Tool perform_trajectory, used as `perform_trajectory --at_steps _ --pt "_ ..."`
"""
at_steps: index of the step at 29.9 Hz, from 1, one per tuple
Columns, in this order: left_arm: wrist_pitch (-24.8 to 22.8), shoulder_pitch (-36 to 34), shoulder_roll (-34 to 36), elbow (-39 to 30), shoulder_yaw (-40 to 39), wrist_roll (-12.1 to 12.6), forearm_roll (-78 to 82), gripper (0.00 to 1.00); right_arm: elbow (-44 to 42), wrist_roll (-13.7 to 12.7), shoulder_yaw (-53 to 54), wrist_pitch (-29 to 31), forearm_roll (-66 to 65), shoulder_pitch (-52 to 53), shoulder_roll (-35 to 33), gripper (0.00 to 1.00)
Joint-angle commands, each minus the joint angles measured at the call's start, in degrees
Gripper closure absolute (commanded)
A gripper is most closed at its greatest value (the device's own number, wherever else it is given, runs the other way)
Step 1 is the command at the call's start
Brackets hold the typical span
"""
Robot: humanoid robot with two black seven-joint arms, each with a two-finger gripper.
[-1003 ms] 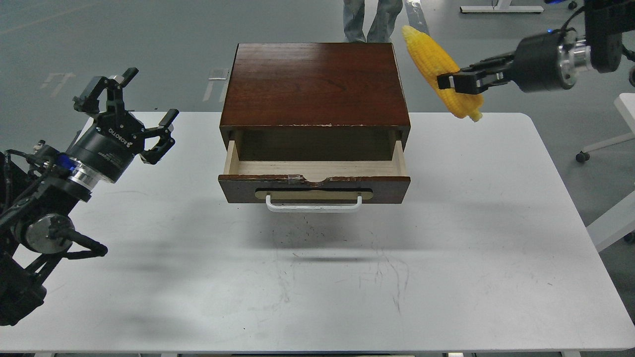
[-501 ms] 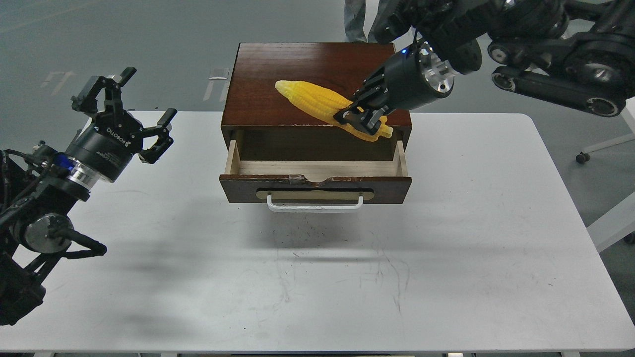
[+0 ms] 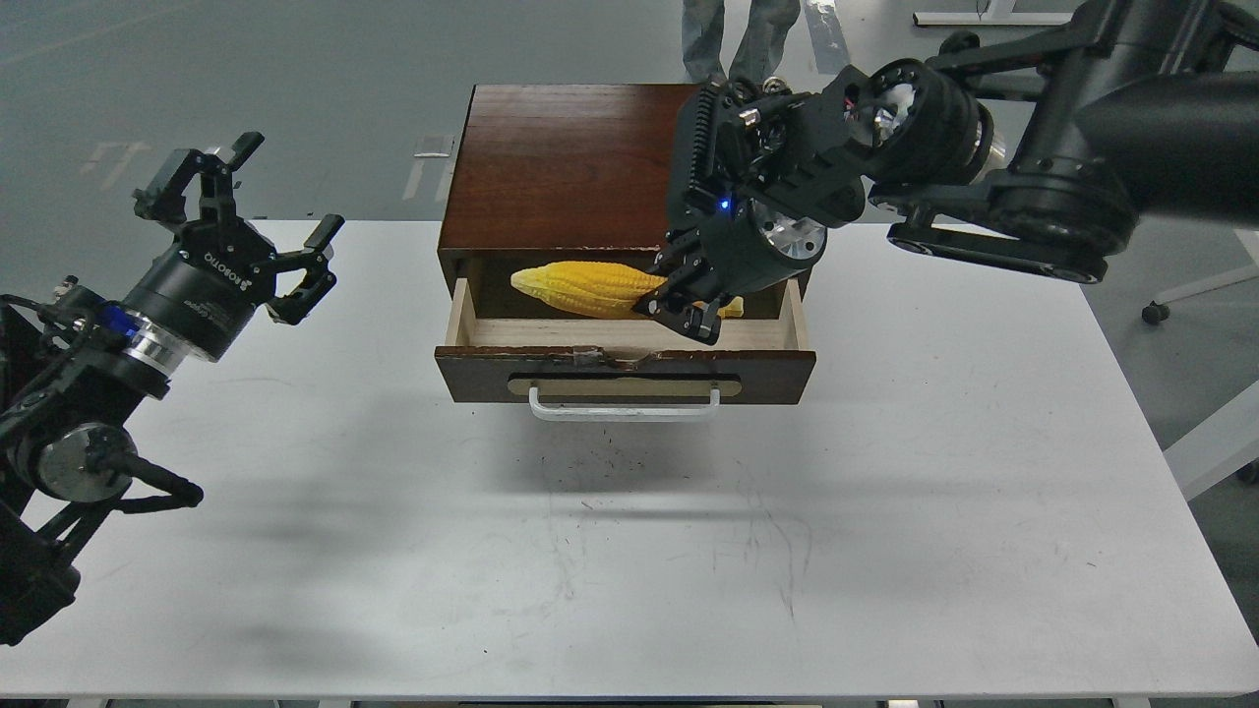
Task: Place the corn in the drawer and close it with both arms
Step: 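Lower the corn into the drawer and open the right gripper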
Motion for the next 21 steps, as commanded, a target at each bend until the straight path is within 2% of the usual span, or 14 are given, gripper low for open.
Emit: perform_trajectory --at_steps 1,6,7,9,13,21 --pt "0.0 -0.01 0.14 0.0 0.08 -0.02 -0.04 0.0 -0.45 0.0 -0.09 -0.01 0.0 -1.38 0.17 0.9" --pt "0.0 -0.01 -0.12 0.0 0.09 -0.02 -0.04 0.0 -1.24 0.0 0.0 -0.01 0.0 -2.35 0.25 0.81" --pt "0.0 -0.01 -0.21 0.0 0.09 -0.02 -0.04 0.0 -1.42 0.0 0.0 -0.01 0.0 -2.7 0.43 0.76" --pt "0.0 0.08 -0.21 0.0 0.09 0.07 -0.04 0.0 -1.59 0.0 0.0 -0.01 0.08 -2.88 0.69 0.74" --pt "0.0 0.08 -0.21 0.0 0.17 -0.02 -0.04 0.0 -1.77 0.0 0.0 -0.01 0.08 -2.97 0.87 0.57" --pt "0.0 0.08 -0.12 0.0 0.17 -0.02 -0.04 0.0 -1.68 0.0 0.0 -0.36 0.26 -2.97 0.7 0.39"
